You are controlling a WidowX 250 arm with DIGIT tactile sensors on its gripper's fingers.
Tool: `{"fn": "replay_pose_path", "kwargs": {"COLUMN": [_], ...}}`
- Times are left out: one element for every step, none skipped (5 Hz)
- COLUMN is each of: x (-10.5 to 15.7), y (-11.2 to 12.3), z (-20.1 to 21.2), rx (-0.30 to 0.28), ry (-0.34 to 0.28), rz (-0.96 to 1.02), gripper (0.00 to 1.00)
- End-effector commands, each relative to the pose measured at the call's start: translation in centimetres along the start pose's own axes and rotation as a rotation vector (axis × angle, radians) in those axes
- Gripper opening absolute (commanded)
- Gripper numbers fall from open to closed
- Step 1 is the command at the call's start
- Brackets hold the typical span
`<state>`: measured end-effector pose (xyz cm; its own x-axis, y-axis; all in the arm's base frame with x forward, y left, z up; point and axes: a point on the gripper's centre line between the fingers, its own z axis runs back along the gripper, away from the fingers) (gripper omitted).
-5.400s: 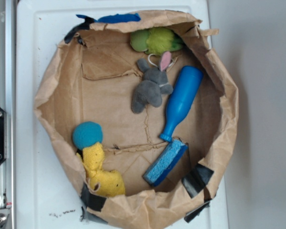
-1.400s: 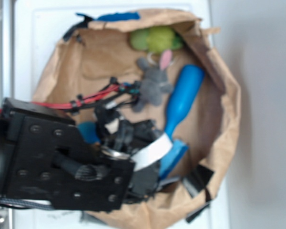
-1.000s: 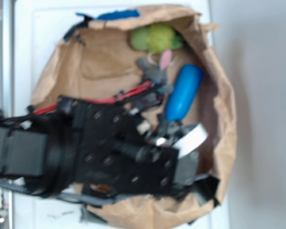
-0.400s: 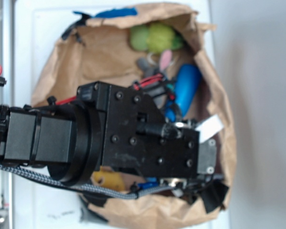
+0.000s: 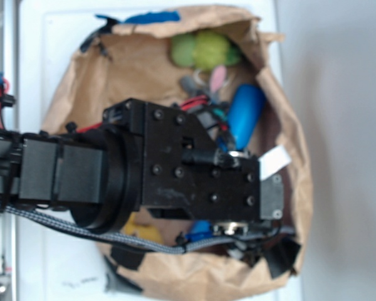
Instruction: Grab the blue sponge.
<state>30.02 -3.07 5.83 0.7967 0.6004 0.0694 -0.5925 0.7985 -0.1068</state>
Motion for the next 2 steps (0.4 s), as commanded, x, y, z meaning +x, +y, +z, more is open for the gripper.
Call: {"fn": "replay_pose_path", "kwargs": {"x": [1.10,1.13], "y": [-0.92,-1.33], "z": [0.79,0.45], "rx": [-0.018,-0.039], "ry": [-0.038,-0.043], "rz": [-0.013,0.007], "gripper": [1.00,1.00]}}
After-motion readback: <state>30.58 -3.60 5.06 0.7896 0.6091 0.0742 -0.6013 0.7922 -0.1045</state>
